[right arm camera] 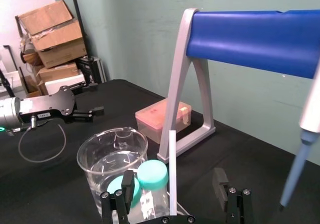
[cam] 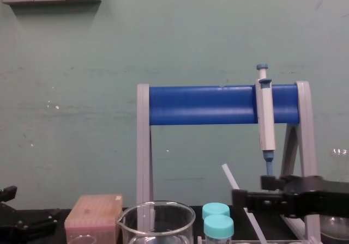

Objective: Pick up the stirring rod with one hand, then place it down.

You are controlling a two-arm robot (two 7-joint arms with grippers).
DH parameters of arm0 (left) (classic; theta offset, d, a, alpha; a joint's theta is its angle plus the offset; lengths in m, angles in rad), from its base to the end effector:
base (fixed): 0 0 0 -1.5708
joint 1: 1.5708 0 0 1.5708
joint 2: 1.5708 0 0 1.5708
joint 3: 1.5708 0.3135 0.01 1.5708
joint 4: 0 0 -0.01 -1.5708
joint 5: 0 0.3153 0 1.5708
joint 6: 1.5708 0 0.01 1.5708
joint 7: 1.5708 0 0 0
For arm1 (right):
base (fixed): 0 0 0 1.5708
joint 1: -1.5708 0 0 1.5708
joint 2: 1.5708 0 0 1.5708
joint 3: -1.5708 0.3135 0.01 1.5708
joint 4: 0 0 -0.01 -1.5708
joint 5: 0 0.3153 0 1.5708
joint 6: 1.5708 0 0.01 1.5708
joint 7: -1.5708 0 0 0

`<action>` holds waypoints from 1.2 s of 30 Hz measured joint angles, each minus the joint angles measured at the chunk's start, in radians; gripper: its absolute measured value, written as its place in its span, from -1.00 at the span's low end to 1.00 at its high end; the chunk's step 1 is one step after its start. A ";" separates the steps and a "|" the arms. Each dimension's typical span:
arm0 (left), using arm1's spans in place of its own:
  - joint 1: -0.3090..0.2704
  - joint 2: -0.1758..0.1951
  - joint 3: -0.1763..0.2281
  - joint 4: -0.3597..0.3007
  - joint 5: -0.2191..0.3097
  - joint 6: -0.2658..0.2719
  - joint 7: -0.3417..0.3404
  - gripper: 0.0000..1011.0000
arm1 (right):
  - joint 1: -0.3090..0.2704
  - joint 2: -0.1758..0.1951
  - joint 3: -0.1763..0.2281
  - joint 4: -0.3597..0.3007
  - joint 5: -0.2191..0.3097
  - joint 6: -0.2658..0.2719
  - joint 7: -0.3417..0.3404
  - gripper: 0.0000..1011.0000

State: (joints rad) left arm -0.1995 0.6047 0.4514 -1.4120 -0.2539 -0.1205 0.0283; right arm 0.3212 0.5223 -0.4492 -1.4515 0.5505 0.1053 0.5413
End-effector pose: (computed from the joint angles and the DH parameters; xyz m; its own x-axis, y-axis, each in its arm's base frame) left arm 0.3680 0.0943 -0.3225 0.2923 0.8803 0.3738 -0.9553 0.2873 0.0703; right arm 0.4053 -0.0559 -0.2727 0.7560 -0.6542 -0.0228 0.6464 0.7516 -0.1315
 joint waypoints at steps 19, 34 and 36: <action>0.000 0.000 0.000 0.000 0.000 0.000 0.000 0.98 | 0.121 -0.084 -0.070 0.157 -0.031 0.000 0.045 0.99; 0.000 0.000 0.000 0.000 0.000 0.000 0.000 0.98 | 0.123 -0.089 -0.071 0.161 -0.037 -0.013 0.042 0.99; 0.000 0.000 0.000 0.000 0.000 0.000 0.000 0.98 | 0.123 -0.089 -0.071 0.161 -0.036 -0.012 0.042 0.94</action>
State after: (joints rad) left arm -0.1995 0.6047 0.4514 -1.4120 -0.2539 -0.1205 0.0283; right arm 0.4442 0.4331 -0.5202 -1.2905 0.5145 0.0934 0.5836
